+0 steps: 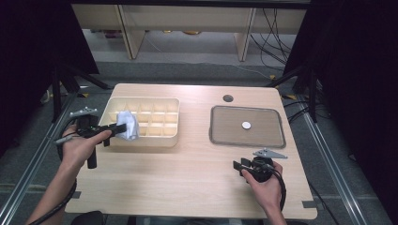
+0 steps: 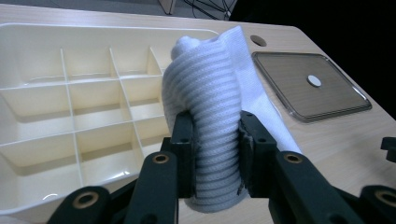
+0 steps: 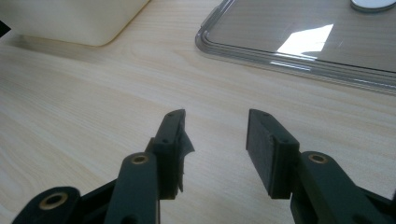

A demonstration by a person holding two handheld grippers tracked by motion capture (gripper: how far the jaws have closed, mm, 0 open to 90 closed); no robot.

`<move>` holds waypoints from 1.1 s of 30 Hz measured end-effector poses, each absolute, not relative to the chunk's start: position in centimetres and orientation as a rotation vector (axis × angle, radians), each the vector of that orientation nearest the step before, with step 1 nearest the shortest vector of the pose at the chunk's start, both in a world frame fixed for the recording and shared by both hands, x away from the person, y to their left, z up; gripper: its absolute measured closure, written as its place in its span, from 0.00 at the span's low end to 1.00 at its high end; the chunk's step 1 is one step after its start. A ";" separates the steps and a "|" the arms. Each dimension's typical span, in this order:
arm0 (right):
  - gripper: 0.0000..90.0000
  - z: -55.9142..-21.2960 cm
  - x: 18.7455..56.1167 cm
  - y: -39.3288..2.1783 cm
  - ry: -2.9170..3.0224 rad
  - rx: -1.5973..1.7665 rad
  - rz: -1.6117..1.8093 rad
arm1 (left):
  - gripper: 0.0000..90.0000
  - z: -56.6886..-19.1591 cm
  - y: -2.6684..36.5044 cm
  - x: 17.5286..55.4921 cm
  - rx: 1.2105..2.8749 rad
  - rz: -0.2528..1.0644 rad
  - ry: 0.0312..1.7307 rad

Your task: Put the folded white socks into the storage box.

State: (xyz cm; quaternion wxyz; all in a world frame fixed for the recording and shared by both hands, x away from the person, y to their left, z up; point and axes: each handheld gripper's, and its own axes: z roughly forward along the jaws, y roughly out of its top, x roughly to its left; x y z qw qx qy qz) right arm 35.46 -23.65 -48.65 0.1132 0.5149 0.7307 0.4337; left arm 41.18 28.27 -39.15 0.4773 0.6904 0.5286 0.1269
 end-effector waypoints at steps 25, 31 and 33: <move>0.64 -48.6 35.5 -24.0 2.136 1.518 1.279 | 0.78 -39.7 30.5 46.3 1.734 0.299 1.375; 0.64 -48.6 35.3 -23.7 2.124 1.562 1.283 | 0.78 -40.6 31.4 47.1 1.753 0.282 1.416; 0.64 -48.6 35.3 -23.7 2.128 1.554 1.272 | 0.78 -40.8 31.7 47.4 1.762 0.281 1.431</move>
